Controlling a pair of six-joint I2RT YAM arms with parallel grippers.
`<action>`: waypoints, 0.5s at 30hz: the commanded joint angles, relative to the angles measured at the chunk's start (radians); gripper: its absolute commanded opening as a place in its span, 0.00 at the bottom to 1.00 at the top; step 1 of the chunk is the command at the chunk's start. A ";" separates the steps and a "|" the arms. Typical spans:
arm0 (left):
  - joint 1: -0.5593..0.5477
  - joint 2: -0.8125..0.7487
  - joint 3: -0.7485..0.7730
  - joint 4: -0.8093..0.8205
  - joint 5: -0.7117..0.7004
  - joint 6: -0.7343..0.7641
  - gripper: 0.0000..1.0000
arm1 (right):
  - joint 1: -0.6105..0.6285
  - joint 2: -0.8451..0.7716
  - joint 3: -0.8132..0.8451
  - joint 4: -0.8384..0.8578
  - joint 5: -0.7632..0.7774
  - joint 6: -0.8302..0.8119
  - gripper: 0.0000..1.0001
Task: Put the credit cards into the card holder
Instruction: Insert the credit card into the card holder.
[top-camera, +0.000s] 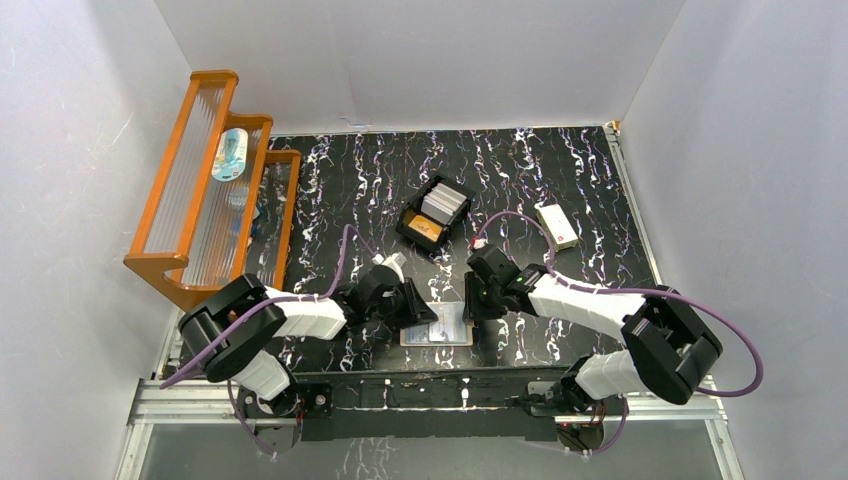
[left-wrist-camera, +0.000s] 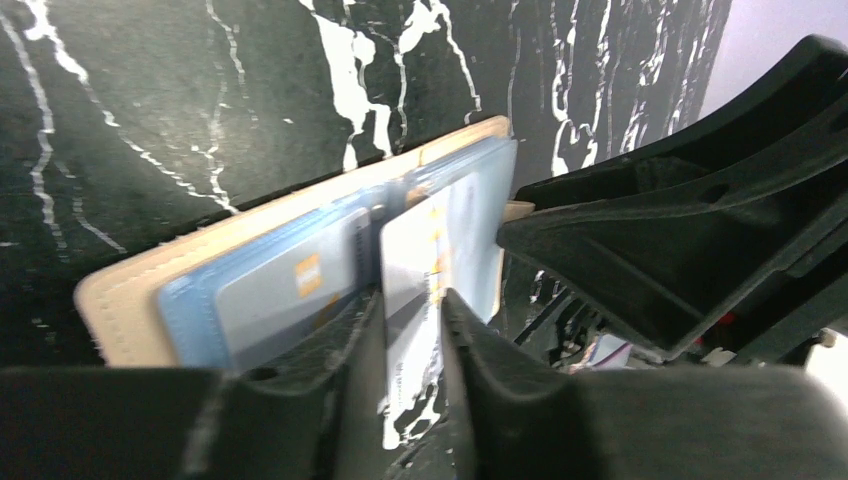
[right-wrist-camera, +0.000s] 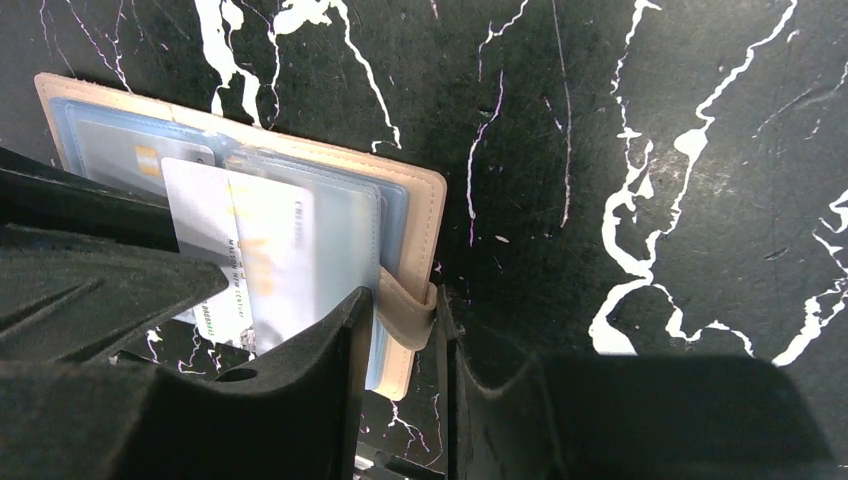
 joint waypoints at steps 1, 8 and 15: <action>-0.015 -0.022 0.053 -0.151 -0.042 0.039 0.33 | 0.004 -0.022 -0.010 -0.015 0.038 0.010 0.37; -0.015 -0.113 0.122 -0.377 -0.119 0.082 0.54 | 0.004 -0.043 0.004 -0.039 0.050 0.002 0.37; -0.016 -0.072 0.143 -0.345 -0.064 0.083 0.56 | 0.004 -0.044 0.006 -0.032 0.040 0.005 0.36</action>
